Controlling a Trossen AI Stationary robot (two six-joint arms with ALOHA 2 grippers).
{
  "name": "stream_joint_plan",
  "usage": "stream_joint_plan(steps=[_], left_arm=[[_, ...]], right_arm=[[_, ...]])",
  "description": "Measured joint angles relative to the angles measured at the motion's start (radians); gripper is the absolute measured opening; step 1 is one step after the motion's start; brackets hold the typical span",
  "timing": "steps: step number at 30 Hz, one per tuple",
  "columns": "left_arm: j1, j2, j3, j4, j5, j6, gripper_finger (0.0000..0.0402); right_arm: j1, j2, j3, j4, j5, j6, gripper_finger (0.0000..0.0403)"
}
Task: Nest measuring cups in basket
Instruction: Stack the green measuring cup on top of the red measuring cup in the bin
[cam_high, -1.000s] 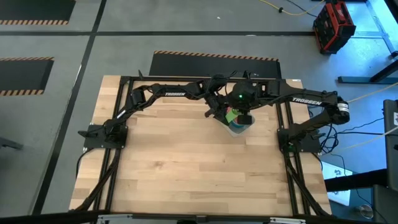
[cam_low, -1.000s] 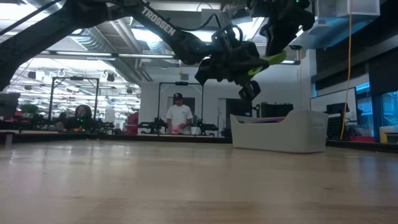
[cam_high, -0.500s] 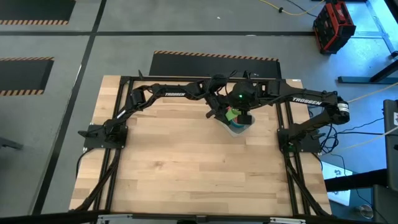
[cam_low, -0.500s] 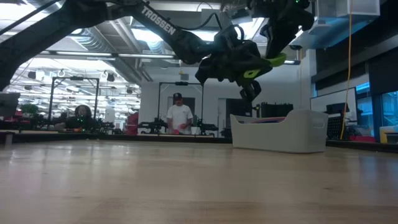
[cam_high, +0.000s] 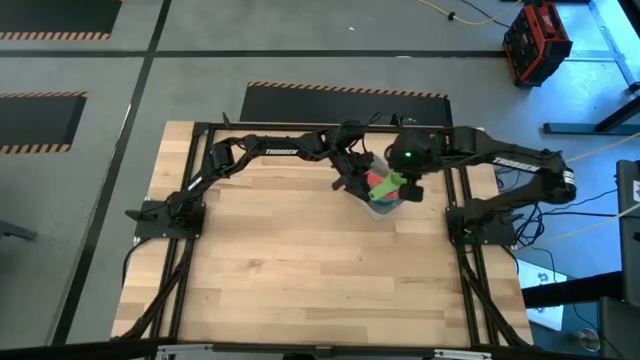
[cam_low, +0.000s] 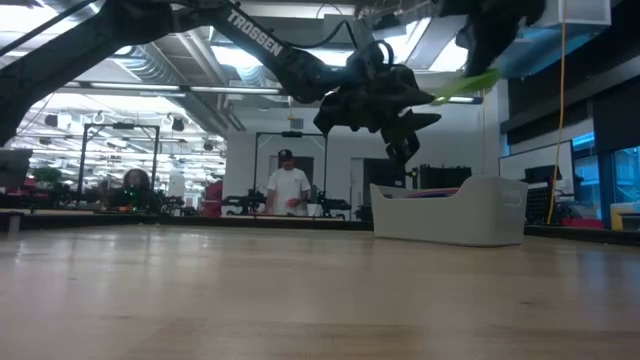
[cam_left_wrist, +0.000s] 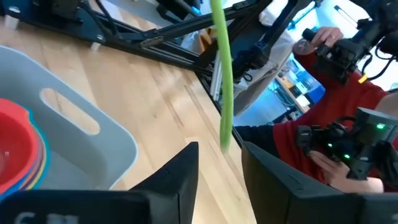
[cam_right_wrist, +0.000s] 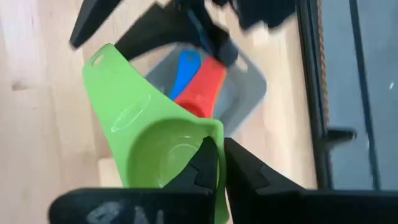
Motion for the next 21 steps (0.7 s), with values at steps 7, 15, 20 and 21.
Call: stream_joint_plan(steps=[7, 15, 20, 21], left_arm=[[0.015, 0.000, 0.000, -0.001, -0.030, 0.008, 0.0113], [0.085, -0.084, 0.001, -0.066, -0.093, 0.032, 0.0112], [0.122, -0.193, 0.000, -0.279, -0.204, 0.205, 0.0112], [0.124, -0.221, 0.001, -0.329, -0.251, 0.253, 0.0111]], right_arm=[[0.000, -0.099, 0.000, -0.155, 0.000, 0.167, 0.0023], [0.000, -0.212, -0.001, -0.173, 0.002, 0.311, 0.0024], [0.000, -0.289, -0.078, -0.103, 0.071, 0.392, 0.0025], [0.000, -0.302, -0.103, -0.078, 0.081, 0.409, 0.0025]])
